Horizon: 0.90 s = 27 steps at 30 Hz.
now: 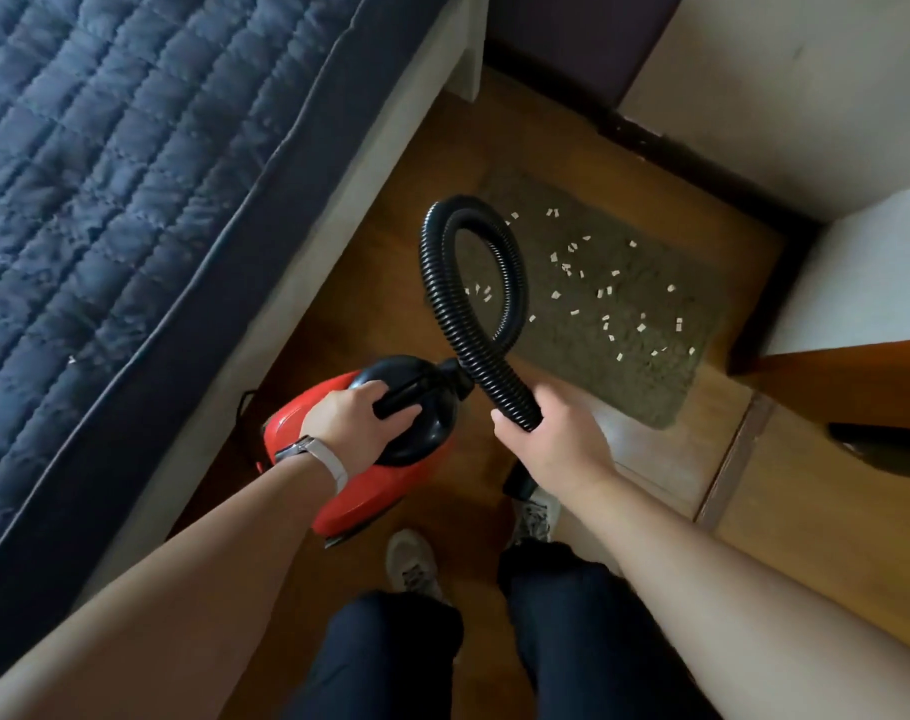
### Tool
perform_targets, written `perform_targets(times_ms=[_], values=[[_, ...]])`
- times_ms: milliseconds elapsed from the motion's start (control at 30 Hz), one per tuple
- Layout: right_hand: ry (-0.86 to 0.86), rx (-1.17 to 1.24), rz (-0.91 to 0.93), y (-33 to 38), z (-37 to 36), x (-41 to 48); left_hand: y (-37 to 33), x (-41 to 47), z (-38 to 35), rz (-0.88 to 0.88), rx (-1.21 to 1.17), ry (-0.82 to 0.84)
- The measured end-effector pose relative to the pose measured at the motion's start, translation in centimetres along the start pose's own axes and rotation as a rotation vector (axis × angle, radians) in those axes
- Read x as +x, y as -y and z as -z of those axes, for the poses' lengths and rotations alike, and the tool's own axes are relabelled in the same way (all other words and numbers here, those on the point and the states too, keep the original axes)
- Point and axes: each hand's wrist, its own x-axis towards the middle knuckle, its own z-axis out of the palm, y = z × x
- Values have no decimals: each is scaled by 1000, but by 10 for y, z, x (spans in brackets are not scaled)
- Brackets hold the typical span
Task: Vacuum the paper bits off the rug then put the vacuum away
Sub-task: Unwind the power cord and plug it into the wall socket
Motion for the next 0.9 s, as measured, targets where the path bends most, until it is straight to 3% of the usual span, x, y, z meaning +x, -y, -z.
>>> perform_targets(times_ms=[300, 500, 600, 900], values=[[34, 46, 210, -6, -108, 94, 66, 86, -92, 67, -88, -145], [42, -162, 371, -8, -169, 159, 96, 139, -139, 28, -321, -221], [26, -194, 440, 0, -195, 186, 106, 154, -155, -3, -302, -314], [-9, -251, 584, -15, -224, 226, 133, 182, -173, -25, -423, -263]])
